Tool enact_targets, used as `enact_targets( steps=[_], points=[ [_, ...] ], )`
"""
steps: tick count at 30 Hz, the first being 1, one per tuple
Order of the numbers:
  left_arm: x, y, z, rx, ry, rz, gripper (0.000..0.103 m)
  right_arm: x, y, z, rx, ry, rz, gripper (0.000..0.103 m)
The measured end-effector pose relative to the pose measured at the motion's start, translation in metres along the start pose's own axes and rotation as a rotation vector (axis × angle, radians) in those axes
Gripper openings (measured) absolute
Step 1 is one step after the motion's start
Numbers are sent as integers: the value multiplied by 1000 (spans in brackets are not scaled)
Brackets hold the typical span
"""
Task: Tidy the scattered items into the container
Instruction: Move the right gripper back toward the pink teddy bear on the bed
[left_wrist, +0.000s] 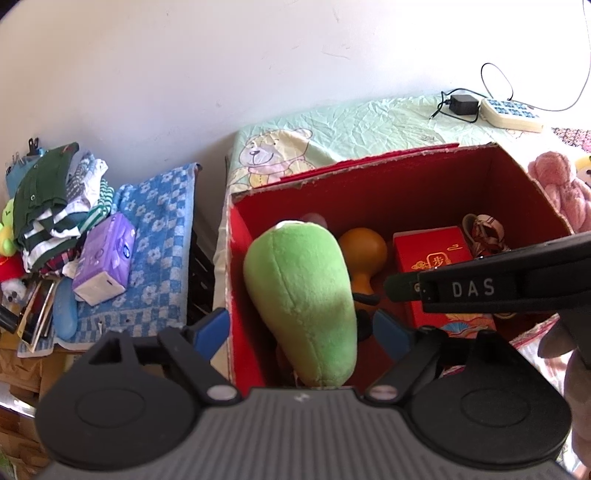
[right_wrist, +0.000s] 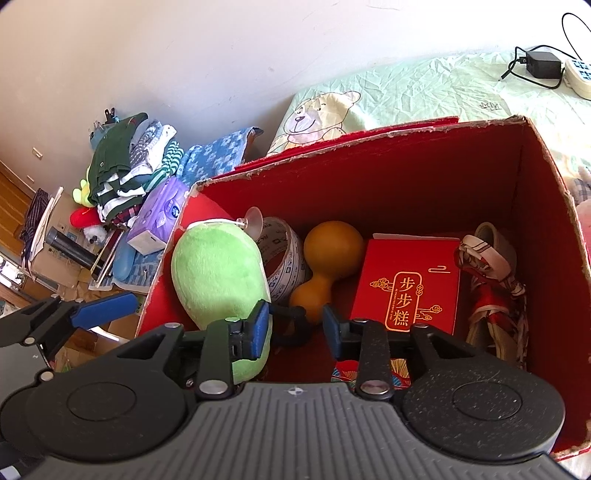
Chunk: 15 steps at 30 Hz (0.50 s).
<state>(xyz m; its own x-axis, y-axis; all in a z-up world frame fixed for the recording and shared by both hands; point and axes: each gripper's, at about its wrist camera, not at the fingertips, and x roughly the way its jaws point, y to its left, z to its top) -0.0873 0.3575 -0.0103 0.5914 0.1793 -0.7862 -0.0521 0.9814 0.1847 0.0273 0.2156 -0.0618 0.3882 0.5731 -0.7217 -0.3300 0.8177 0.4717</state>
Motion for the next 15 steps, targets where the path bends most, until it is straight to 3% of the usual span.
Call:
enact_targets(
  steps=[10, 15],
  points=[
    [-23, 12, 3, -42, -63, -51, 91, -17, -1, -1, -1, -32, -8, 36],
    [-24, 17, 5, -78, -56, -87, 91, -27, -1, -4, -15, -48, -29, 37]
  ],
)
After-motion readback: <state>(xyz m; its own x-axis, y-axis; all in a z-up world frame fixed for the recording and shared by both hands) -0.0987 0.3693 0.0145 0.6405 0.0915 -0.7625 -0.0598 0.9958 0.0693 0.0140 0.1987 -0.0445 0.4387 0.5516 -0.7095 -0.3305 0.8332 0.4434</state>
